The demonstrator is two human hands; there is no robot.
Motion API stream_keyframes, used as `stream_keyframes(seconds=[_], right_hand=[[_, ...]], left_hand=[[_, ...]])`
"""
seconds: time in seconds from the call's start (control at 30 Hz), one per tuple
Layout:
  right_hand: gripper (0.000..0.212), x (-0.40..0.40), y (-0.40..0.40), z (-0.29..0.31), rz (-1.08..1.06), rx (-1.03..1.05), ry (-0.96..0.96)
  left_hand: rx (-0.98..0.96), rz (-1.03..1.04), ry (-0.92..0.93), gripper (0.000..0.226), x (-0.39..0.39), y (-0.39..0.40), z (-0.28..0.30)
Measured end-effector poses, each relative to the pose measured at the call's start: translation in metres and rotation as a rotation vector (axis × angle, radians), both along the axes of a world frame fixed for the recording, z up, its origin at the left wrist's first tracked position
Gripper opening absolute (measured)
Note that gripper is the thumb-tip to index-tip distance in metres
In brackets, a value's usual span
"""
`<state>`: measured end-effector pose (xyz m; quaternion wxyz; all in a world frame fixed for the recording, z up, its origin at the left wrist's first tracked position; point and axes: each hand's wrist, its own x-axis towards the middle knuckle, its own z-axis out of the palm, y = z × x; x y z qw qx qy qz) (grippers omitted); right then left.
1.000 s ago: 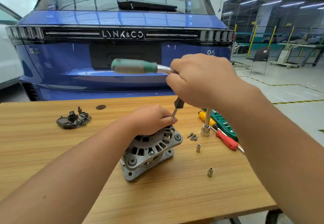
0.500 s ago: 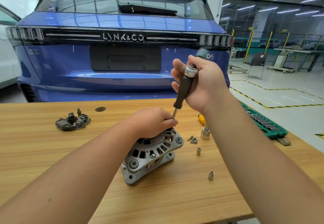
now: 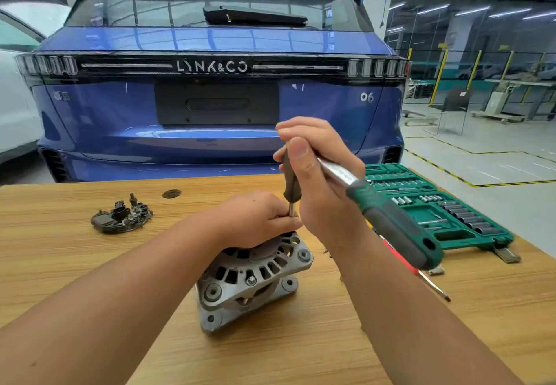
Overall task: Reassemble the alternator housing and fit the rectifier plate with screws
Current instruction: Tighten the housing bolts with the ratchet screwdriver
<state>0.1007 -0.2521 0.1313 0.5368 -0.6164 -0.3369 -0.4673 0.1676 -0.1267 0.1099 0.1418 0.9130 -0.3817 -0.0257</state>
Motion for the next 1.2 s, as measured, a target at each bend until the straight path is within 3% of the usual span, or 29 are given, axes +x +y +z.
stream_keyframes(seconds=[0.1,0.23,0.3,0.4,0.57,0.7,0.8,0.97,1.07,1.13,1.2], right_hand=[[0.015,0.003,-0.003,0.006,-0.149,-0.010,-0.062],[0.019,-0.002,-0.003,0.013,-0.376,-0.188,-0.124],[0.031,-0.013,-0.002,0.018,-0.530,-0.354,-0.054],[0.047,-0.031,-0.002,0.034,-0.748,-0.611,0.170],[0.039,-0.040,-0.011,0.063,-0.945,-0.926,0.396],[0.041,-0.024,-0.020,0.082,-0.962,-0.979,0.535],[0.037,-0.008,-0.031,0.095,-0.749,-0.756,0.786],[0.014,0.008,-0.042,0.084,0.150,0.106,1.120],[0.006,0.023,-0.041,0.063,0.478,0.494,1.072],[0.012,0.032,-0.038,0.051,0.624,0.733,0.975],[0.014,0.037,-0.035,0.038,0.727,0.814,0.825]], left_hand=[[0.000,-0.013,0.030,0.044,-0.005,0.007,-0.001],[-0.025,0.015,0.043,0.050,-0.006,0.009,-0.006],[-0.044,-0.007,0.038,0.039,-0.006,0.008,-0.007],[-0.039,-0.011,0.054,0.044,-0.007,0.008,-0.003],[-0.014,0.033,0.036,0.047,-0.008,0.006,-0.005],[0.000,0.082,0.031,0.041,-0.007,0.001,-0.005],[0.034,0.102,0.012,0.038,-0.007,-0.004,-0.004],[0.104,0.205,-0.048,0.039,-0.002,-0.016,-0.002],[0.130,0.296,-0.079,0.040,0.003,-0.021,-0.004],[0.124,0.325,-0.092,0.041,0.004,-0.023,-0.005],[0.102,0.337,-0.095,0.042,0.006,-0.023,-0.007]])
